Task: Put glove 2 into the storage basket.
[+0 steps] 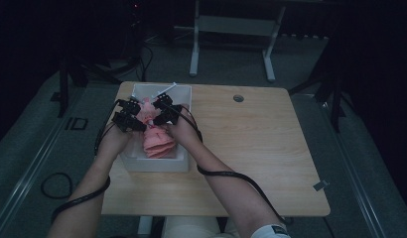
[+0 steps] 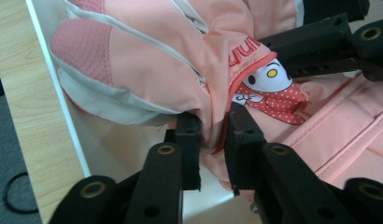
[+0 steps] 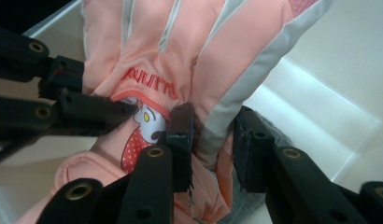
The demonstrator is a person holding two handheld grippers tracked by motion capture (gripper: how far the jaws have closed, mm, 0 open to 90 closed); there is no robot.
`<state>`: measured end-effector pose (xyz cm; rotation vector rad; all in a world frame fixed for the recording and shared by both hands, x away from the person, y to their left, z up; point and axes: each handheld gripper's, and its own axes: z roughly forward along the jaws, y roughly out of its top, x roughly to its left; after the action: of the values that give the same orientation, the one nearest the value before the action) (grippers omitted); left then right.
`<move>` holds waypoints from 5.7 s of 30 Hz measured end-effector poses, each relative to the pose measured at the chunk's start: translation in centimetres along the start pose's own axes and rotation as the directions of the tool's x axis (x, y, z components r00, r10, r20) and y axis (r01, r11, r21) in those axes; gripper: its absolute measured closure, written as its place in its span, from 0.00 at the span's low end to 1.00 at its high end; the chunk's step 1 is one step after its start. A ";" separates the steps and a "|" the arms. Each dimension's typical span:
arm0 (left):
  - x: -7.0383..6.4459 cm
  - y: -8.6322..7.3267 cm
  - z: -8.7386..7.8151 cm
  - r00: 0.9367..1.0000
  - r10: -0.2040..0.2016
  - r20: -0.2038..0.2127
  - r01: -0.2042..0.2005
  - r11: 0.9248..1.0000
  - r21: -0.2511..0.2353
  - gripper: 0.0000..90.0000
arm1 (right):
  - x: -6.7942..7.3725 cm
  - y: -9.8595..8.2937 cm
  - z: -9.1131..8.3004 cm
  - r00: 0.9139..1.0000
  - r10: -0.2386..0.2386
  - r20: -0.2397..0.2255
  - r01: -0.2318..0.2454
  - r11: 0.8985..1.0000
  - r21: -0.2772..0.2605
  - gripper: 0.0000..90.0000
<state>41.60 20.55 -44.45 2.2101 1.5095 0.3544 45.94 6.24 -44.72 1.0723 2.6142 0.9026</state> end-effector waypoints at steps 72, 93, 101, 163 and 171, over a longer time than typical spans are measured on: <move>-9.8 0.2 -4.5 0.979 0.170 0.110 -0.129 0.943 -0.308 0.48 | -8.2 -8.3 -13.0 0.992 -0.068 -0.105 0.039 0.966 -0.256 0.20; -18.0 -0.2 -3.2 0.885 0.373 0.279 -0.252 0.887 -0.386 0.34 | -11.3 -15.0 -14.7 0.995 -0.083 -0.049 0.067 0.963 -0.260 0.19; -19.3 -0.5 -2.4 0.863 0.403 0.304 -0.266 0.875 -0.404 0.15 | -12.2 -17.0 -15.2 0.995 -0.083 -0.052 0.066 0.960 -0.270 0.19; -23.7 -7.9 8.6 0.767 0.532 0.359 -0.368 0.823 -0.434 0.02 | -18.0 -30.5 -11.0 0.994 0.049 0.099 -0.027 0.977 -0.210 0.17; -22.9 -8.3 9.2 0.796 0.494 0.348 -0.325 0.835 -0.443 0.02 | -20.1 -32.3 -11.9 0.982 0.126 0.141 -0.092 0.969 -0.228 0.16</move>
<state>30.38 -0.10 -55.71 2.1084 0.6362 0.2059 37.37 -31.07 -55.66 1.1836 2.2868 1.0579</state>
